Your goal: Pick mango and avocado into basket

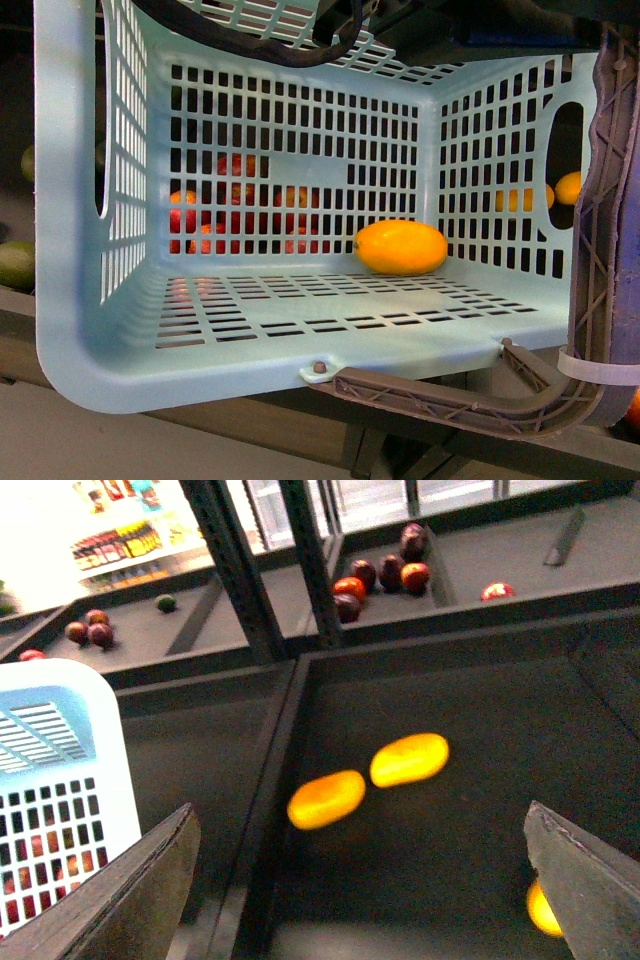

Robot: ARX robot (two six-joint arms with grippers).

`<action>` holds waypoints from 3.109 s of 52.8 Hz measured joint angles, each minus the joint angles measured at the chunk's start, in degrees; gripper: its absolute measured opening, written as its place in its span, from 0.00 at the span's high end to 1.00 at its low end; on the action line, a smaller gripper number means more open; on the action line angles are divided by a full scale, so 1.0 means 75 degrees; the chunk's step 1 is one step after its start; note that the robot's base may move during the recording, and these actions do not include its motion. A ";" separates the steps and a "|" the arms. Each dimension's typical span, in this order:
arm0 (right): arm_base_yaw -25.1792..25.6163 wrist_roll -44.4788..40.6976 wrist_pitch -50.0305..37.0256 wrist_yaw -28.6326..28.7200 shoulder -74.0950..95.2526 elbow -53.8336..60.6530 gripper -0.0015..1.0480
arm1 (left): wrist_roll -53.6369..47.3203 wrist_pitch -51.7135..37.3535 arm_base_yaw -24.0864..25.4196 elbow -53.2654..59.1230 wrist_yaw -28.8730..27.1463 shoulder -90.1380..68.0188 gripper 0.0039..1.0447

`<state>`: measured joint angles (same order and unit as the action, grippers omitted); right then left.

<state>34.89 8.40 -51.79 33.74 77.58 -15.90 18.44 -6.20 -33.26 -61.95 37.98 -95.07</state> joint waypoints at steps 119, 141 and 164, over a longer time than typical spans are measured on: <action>-0.4631 -0.1122 0.4284 -0.4494 -0.7807 0.2084 0.07 | -0.0023 0.0000 -0.0070 -0.0015 0.0076 0.0006 0.87; -0.4637 -0.1125 0.4299 -0.4491 -0.7804 0.2084 0.07 | -0.0012 0.0009 0.0012 -0.0015 0.0009 0.0003 0.87; -0.4637 -0.1128 0.4290 -0.4491 -0.7804 0.2084 0.07 | 0.0003 0.0012 -0.0015 -0.0017 -0.0032 0.0017 0.87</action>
<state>0.12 -0.05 -19.62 0.05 19.05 -0.27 18.46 -6.11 -33.36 -62.08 37.74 -94.94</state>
